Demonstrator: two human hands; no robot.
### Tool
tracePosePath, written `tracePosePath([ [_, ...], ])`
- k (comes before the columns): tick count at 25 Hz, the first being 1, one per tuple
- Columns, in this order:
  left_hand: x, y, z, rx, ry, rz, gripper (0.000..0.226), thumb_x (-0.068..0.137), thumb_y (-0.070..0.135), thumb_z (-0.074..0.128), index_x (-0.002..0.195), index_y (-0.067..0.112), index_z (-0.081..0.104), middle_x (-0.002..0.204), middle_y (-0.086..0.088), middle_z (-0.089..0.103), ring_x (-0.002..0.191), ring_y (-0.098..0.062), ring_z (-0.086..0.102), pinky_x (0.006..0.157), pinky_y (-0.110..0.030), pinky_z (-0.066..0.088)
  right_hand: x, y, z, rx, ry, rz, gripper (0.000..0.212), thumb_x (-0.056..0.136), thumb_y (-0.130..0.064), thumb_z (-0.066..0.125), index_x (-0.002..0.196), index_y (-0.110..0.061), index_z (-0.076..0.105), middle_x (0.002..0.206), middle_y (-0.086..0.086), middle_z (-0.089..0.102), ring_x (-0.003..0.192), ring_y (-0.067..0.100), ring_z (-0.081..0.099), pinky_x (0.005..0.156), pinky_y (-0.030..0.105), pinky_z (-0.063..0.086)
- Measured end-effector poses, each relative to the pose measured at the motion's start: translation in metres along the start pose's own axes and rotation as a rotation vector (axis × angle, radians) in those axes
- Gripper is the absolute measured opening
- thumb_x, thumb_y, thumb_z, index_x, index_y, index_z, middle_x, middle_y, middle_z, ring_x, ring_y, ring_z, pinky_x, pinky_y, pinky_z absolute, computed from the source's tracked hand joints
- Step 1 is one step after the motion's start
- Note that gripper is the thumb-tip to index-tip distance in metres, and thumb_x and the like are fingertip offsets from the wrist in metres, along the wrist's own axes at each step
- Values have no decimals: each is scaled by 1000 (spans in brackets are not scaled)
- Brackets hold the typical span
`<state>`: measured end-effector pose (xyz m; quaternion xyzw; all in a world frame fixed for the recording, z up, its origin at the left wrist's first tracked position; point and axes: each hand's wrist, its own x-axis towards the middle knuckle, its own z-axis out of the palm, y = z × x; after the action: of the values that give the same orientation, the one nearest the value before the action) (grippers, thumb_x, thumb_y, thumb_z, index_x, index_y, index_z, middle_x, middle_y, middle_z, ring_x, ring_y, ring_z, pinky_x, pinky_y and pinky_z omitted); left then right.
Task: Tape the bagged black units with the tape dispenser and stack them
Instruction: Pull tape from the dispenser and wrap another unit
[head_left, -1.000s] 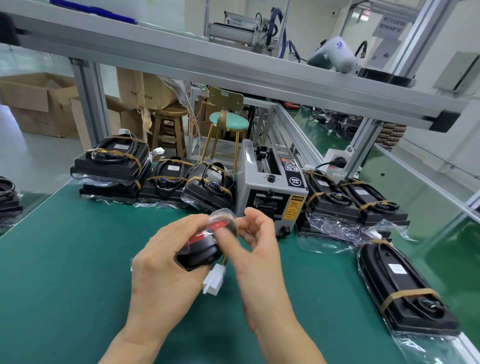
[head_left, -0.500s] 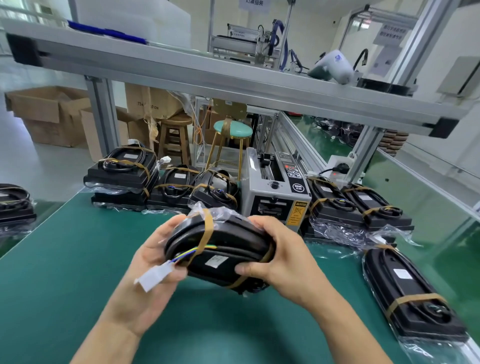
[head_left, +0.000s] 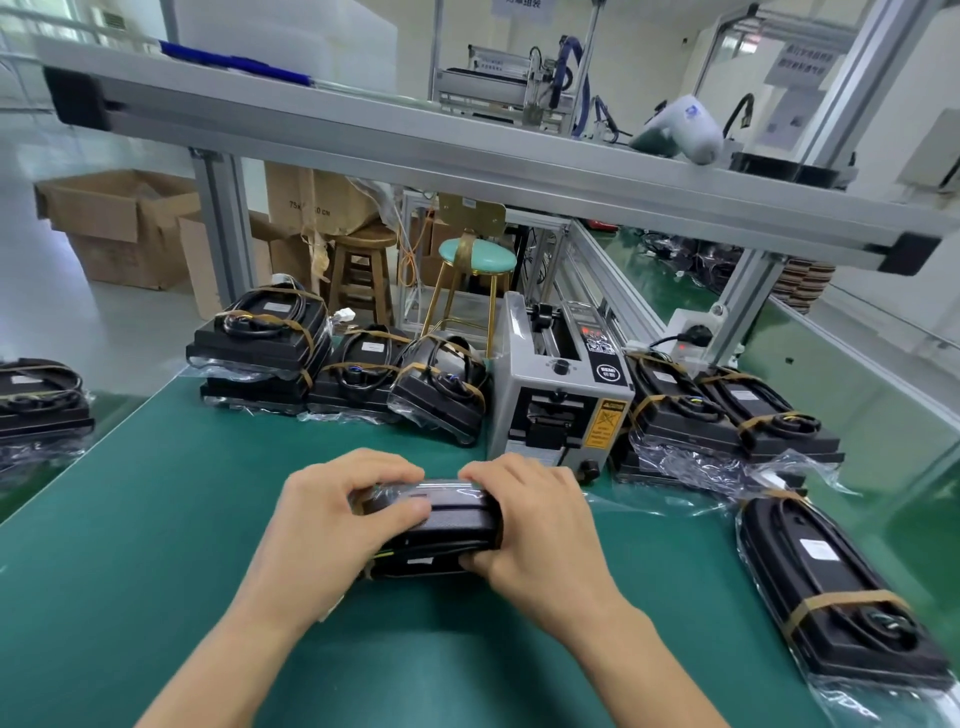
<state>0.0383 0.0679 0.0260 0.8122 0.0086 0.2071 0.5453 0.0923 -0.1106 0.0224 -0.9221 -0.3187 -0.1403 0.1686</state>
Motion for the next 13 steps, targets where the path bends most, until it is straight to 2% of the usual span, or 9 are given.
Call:
tracePosePath([
  [4,-2,-6,-7,-39,9,-82,32,73,0,76,68,32,76,82,12,73,77,-2,65,74,-10,46,2,-5,7,-3,-7,-43,54,62,-28,74,114,-28,60,106,-9,60,100,17,54,80,27,28],
  [8,-4,-11,-2,5,112,-75,21,80,9,72,74,29,72,73,10,72,70,-9,65,72,-26,51,12,-7,-3,112,-119,-32,60,68,-58,64,122,-32,59,112,-13,60,107,10,52,92,30,30],
  [10,-3,-13,3,19,154,-60,18,81,10,70,74,26,70,67,8,68,65,-12,61,69,-32,49,17,-9,-7,214,-116,23,49,76,-64,60,112,-33,66,108,-14,65,104,5,55,95,33,33],
  [13,1,-16,8,0,166,-87,23,81,7,68,73,28,67,62,7,65,58,-7,55,65,-30,45,23,-15,-7,346,-27,163,21,84,-49,64,85,-29,73,88,-11,70,88,6,59,93,39,38],
])
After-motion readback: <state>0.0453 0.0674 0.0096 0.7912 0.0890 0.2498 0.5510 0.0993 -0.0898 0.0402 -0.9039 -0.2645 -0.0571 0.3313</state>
